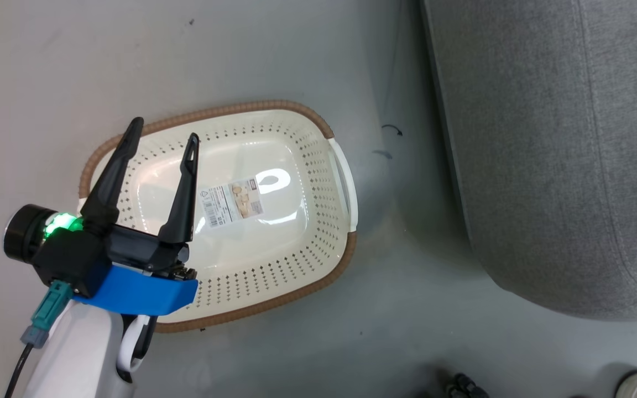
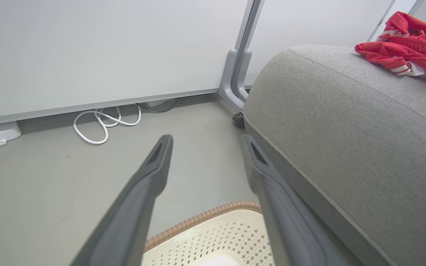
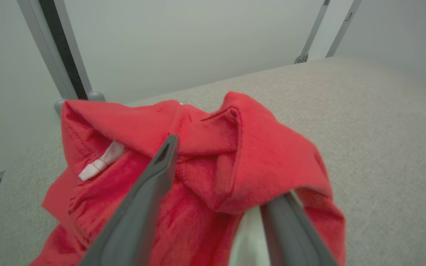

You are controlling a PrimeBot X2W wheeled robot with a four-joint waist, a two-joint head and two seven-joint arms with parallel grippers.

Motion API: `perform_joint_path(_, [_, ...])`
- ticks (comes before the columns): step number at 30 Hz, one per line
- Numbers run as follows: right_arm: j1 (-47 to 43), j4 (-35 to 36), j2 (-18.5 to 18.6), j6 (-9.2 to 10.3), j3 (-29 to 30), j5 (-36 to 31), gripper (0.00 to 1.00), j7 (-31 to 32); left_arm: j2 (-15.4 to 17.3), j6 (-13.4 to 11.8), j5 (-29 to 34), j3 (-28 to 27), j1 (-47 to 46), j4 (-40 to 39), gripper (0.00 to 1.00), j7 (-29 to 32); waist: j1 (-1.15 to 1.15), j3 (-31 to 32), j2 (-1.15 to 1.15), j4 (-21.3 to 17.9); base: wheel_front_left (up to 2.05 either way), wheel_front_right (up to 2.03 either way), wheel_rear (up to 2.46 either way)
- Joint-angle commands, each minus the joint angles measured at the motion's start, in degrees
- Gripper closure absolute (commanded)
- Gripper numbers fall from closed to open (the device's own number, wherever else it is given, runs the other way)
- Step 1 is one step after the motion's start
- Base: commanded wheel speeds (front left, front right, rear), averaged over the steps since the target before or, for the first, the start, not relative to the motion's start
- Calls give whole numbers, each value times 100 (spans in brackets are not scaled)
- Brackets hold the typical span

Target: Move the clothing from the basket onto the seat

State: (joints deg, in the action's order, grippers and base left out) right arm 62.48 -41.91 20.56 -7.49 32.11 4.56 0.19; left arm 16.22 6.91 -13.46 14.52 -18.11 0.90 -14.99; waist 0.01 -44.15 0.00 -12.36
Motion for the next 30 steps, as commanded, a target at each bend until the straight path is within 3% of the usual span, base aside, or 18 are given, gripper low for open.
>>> perform_joint_path(1, [-139, -47, -6, -1, -15, -65, 0, -48, -25, -23, -33, 1, -108, 47, 0, -23, -1, 154, 0, 35, 0, 0, 0])
perform_joint_path(18, [-1483, -68, -444, -1, -677, -228, 0, -495, -623, 38, -273, -309, 530, 637, 0, -21, -1, 2013, 0, 217, 0, 0, 0])
perform_joint_path(30, [-2940, 795, -1002, -2, -1801, -58, 0, -845, -985, 73, -381, -628, 1195, 1208, 0, -21, -1, 3302, 0, 405, 0, 0, 0])
